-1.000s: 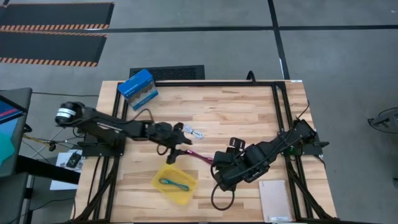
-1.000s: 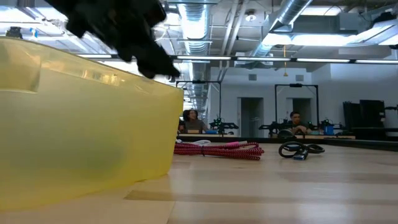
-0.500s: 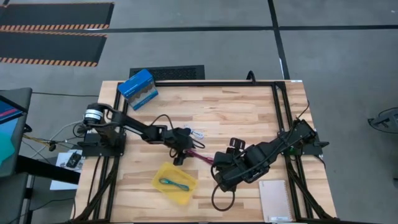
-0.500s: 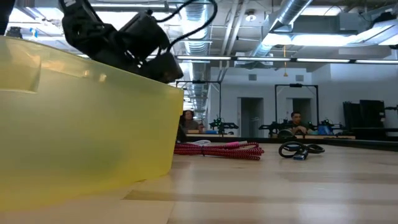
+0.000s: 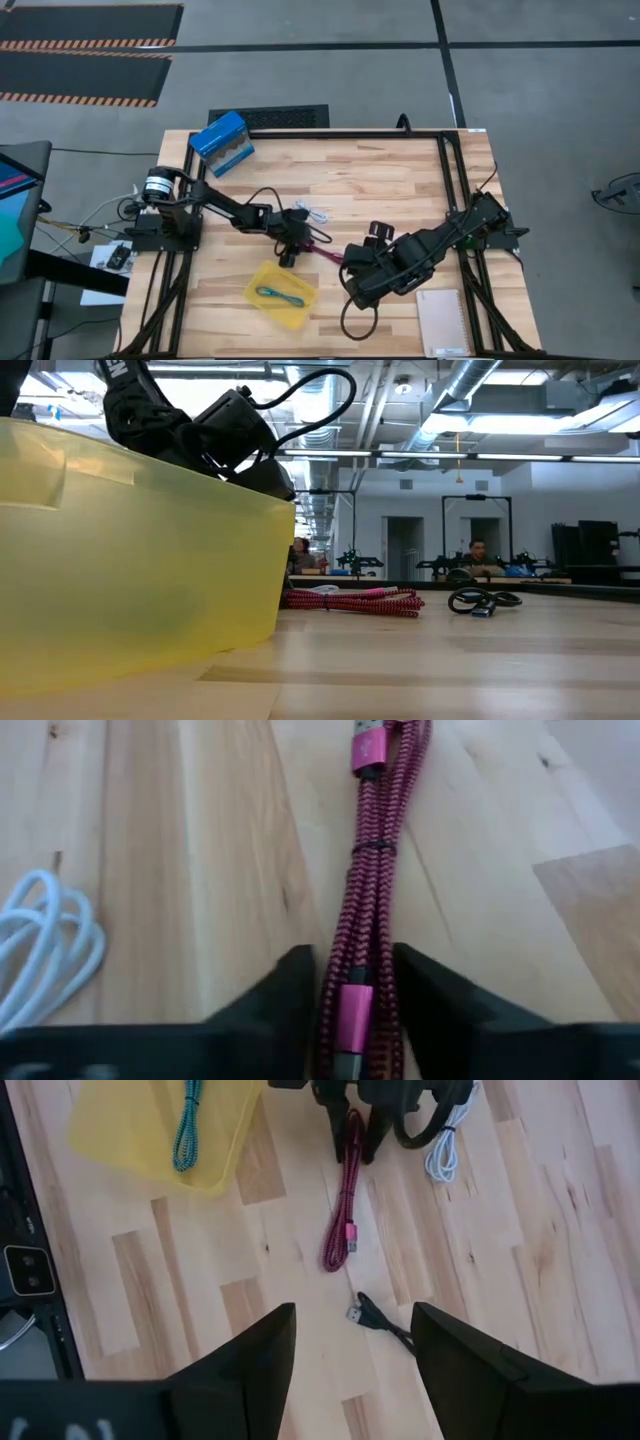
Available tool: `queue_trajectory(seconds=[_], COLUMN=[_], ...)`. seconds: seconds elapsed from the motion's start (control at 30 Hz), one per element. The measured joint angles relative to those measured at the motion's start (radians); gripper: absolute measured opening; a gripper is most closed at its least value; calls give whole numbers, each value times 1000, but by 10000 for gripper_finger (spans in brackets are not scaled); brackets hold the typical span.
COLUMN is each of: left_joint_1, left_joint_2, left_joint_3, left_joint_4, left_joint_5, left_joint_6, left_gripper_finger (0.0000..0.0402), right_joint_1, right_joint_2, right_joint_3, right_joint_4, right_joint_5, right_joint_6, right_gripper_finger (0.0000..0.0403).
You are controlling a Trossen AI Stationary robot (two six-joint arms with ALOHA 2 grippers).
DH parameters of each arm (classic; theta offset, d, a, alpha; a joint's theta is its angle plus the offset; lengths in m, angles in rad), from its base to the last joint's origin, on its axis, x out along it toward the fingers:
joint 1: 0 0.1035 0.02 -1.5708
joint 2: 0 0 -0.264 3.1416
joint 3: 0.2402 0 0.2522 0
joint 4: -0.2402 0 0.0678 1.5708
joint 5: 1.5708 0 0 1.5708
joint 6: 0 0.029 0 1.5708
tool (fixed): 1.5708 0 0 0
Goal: Pick and place USB-C Cables
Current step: Put the pink black charger cable into the yellow transparent bin
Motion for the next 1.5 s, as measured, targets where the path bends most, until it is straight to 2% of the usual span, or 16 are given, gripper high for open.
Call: queue_trajectory(seconds=[0.13,0.17,0.37,0.53,0.67,0.87,1.03,1.23,1.3,1.37,1.5], left_joint_1=[-1,-1,-5,0,-1,-2,-24,-62,-73,-79,-82], left_joint_2=[1,1,-14,-101,-236,-507,-726,-894,-917,-922,-895], left_joint_3=[0,-1,-3,-12,-12,-71,-131,-171,-183,-198,-210], left_joint_4=[0,-1,9,-46,-79,-79,-33,13,57,105,212], left_joint_5=[6,2,-65,-146,-201,-202,-197,-195,-192,-189,-170], left_joint_6=[-15,-23,-74,-113,-114,-134,-156,-169,-170,-174,-175], left_gripper_finger=[25,16,11,7,4,4,4,5,5,4,7], right_joint_1=[0,1,5,30,63,134,201,238,233,214,150], right_joint_2=[0,0,0,0,-26,-132,-325,-642,-737,-812,-887], right_joint_3=[0,0,0,0,-1,-78,-301,-692,-832,-968,-1209], right_joint_4=[4,4,4,-5,-4,-4,-3,52,150,301,749], right_joint_5=[0,0,10,27,68,203,368,626,695,752,805], right_joint_6=[0,0,-3,-19,-10,83,226,554,623,623,413], right_gripper_finger=[224,224,224,224,224,223,212,193,188,184,183])
